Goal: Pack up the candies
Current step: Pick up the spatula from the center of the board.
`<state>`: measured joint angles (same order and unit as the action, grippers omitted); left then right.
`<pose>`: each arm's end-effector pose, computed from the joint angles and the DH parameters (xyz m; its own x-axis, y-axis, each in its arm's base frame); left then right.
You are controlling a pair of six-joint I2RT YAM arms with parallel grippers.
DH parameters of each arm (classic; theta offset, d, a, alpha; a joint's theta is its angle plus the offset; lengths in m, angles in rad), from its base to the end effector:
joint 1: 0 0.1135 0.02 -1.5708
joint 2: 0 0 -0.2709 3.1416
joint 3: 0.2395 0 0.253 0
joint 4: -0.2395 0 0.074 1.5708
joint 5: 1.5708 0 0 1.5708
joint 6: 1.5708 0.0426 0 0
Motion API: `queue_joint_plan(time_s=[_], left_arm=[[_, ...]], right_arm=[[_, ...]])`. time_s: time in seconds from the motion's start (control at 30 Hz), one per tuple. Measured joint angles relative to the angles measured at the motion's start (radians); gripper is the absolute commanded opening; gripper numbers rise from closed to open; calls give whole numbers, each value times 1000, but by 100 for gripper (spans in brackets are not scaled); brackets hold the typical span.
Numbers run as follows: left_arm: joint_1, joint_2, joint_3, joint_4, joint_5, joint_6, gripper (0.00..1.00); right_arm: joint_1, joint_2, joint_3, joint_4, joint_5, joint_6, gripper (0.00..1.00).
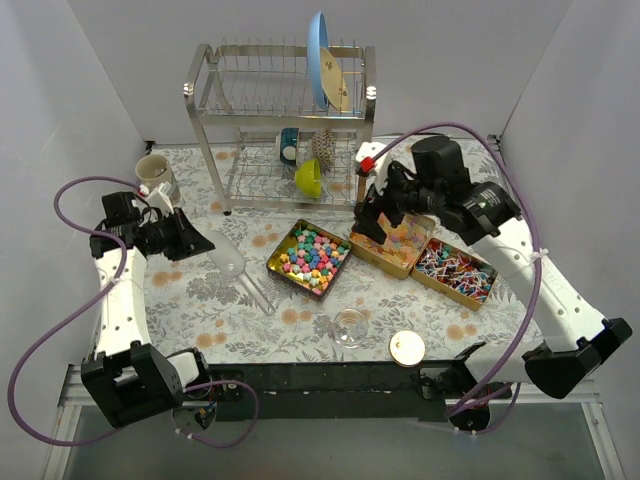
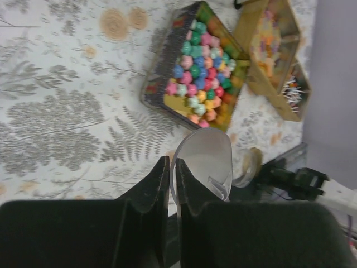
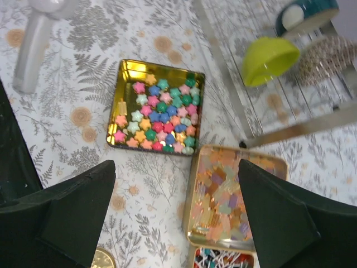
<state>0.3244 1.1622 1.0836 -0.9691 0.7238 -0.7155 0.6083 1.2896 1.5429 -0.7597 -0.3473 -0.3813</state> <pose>0.2128 0.0418 0.3109 -0.6688 -0.7435 -0.0007 -0.4822 0.4345 -0.7607 0.2112 0.1647 0.4381 -0.0786 -0.4811 -0.8731 -0.8736 0.4552 -0.1722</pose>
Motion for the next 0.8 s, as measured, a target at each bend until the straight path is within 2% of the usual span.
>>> queue_joint_plan(time_s=[0.13,0.27,0.43,0.6,0.8], left_arm=[[0,-32,-73,57,142,-103,0],[0,-33,-109,132,211,-230,0],[0,-33,-109,217,237,-365,0],[0,-33,-108,275,241,-468,0],[0,-33,-108,297,243,-523,0]], right_arm=[[127,45,8,35,12,-18,98],[169,162,42,53,15,45,98],[297,277,75,81,109,26,96],[419,282,78,120,153,-17,93],[479,294,85,163,209,-18,92]])
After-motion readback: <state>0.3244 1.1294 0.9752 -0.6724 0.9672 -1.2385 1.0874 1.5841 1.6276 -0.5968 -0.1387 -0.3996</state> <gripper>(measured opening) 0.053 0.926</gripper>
